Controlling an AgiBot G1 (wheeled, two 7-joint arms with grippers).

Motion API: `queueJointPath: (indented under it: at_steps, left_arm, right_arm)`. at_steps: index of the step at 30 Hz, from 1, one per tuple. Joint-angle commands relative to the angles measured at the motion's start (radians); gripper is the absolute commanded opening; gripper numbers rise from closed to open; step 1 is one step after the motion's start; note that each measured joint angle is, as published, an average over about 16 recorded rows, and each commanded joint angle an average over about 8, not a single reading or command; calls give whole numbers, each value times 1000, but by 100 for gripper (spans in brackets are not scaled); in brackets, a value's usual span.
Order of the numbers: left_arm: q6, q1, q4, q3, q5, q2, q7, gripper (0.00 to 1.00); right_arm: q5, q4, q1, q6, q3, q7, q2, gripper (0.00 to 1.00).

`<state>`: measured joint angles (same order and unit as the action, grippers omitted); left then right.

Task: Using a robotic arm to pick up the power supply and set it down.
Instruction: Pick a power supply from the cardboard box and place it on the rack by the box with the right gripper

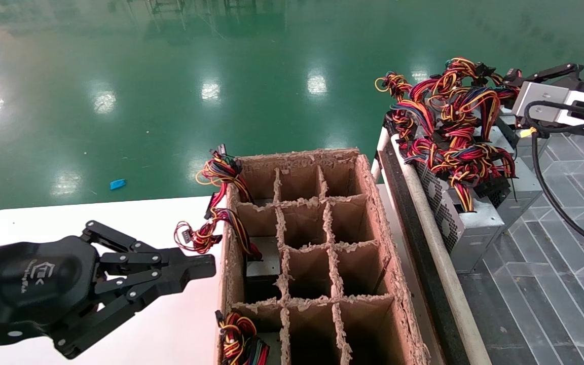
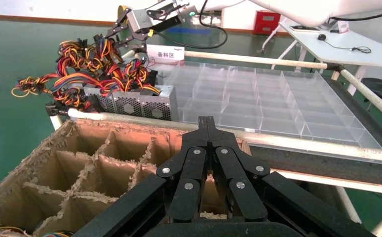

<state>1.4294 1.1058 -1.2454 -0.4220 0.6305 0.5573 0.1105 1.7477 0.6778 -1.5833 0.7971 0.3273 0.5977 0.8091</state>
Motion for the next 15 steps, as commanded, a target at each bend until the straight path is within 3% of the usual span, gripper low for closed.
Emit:
queueJointPath:
  at_steps: [1,15]
  left_arm:
    - [0,0,0,0,0,0,0,0]
    - [0,0,0,0,0,0,0,0]
  right_arm:
    - [6,-3,-3,-1,3,-10,2,100]
    - [2,35,-1,40,2,-65,-23,100]
